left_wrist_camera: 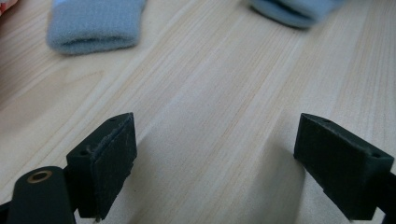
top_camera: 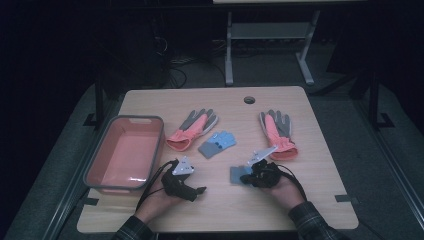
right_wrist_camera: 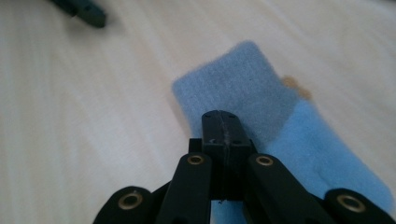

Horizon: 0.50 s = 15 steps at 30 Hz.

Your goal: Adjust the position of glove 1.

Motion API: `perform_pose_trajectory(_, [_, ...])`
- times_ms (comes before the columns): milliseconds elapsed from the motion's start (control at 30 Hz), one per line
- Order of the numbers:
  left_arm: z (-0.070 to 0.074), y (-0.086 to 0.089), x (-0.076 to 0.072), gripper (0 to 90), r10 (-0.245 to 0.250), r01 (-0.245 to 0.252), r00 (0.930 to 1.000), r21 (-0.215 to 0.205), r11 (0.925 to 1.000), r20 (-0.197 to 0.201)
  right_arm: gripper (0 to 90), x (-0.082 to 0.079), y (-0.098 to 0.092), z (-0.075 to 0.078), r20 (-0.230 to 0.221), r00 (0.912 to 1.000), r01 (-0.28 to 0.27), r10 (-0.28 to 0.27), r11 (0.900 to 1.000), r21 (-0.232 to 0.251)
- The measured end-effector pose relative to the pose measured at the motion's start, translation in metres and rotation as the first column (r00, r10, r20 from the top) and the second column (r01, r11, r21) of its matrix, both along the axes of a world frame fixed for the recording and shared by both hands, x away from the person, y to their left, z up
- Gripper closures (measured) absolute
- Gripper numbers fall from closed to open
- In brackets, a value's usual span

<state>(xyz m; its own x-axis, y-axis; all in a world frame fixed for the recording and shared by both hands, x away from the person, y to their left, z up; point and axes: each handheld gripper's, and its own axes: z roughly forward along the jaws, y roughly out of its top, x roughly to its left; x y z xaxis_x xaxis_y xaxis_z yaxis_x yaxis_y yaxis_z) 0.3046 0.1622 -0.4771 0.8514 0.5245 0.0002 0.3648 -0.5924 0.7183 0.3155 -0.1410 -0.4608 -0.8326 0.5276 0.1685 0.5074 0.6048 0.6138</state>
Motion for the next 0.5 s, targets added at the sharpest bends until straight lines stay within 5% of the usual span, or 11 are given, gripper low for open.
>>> perform_pose_trajectory(267, [0.000, 0.000, 0.000, 12.5, -0.002, 0.002, 1.0000, -0.001, 1.0000, 0.004, 90.0, -0.022, -0.005, 0.002, -0.010, 0.9985, -0.054, 0.055, 0.998, 0.009])
perform_pose_trajectory(333, [0.000, 0.000, 0.000, 12.5, -0.002, 0.002, 1.0000, -0.001, 1.0000, 0.003, 90.0, -0.027, -0.016, 0.011, 0.007, 0.9997, -0.022, 0.022, 0.999, 0.039])
perform_pose_trajectory(500, [0.000, 0.000, 0.000, 12.5, -0.001, 0.001, 1.0000, -0.002, 1.0000, 0.003, 90.0, -0.026, -0.046, 0.017, 0.032, 0.9966, 0.075, -0.075, 0.997, 0.031])
